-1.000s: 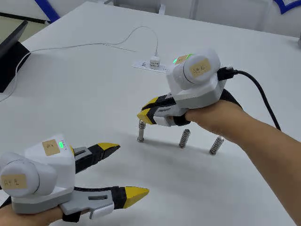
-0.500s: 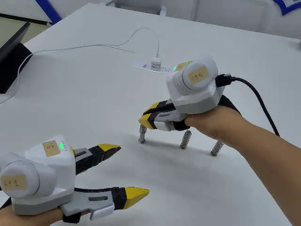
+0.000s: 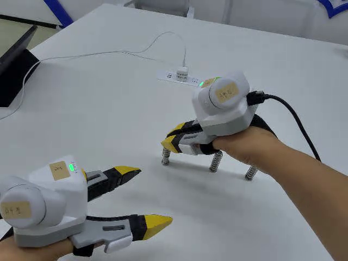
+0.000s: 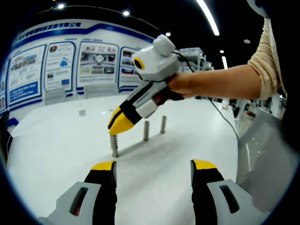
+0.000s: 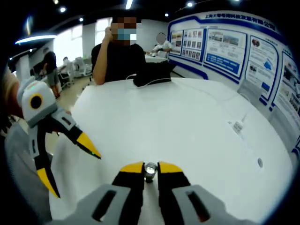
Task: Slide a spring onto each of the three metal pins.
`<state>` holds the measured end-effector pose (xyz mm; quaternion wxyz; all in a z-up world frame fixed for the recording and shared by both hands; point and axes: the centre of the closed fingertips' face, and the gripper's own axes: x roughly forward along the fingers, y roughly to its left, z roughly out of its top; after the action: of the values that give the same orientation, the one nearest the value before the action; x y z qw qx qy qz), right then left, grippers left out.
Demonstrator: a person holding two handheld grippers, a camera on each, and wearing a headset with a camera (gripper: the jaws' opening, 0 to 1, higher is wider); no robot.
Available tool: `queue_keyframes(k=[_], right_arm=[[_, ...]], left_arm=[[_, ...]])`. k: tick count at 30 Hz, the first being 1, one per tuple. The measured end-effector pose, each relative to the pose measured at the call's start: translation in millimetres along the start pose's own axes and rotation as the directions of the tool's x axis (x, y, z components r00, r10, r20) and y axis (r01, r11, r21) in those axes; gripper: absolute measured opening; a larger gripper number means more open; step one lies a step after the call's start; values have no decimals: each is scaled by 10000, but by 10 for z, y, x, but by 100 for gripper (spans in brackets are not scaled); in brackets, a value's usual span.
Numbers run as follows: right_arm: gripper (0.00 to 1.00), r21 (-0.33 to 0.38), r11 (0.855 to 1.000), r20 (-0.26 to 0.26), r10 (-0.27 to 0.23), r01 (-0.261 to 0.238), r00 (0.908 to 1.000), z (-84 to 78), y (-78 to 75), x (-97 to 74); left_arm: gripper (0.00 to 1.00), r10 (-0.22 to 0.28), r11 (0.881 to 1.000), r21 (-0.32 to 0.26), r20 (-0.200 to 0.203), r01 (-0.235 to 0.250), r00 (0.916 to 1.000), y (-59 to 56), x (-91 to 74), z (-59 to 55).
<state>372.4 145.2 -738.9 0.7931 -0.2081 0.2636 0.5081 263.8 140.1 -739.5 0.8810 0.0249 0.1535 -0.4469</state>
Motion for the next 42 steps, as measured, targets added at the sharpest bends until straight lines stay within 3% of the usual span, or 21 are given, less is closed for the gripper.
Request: queue_keyframes(k=[24, 32, 42], right_arm=[[12, 77, 9999, -377, 118, -115, 9992, -143, 23, 134], [12, 87, 9999, -375, 119, -116, 9992, -139, 34, 138], [12, 66, 9999, -399, 115, -112, 9991, -139, 40, 140]], left_arm=[[62, 77, 10000, -55, 65, -76, 9999, 26, -9, 20], [46, -184, 9993, -337, -118, 180, 9998, -1, -26, 19], [49, -35, 9999, -157, -46, 34, 10000, 18, -40, 52]])
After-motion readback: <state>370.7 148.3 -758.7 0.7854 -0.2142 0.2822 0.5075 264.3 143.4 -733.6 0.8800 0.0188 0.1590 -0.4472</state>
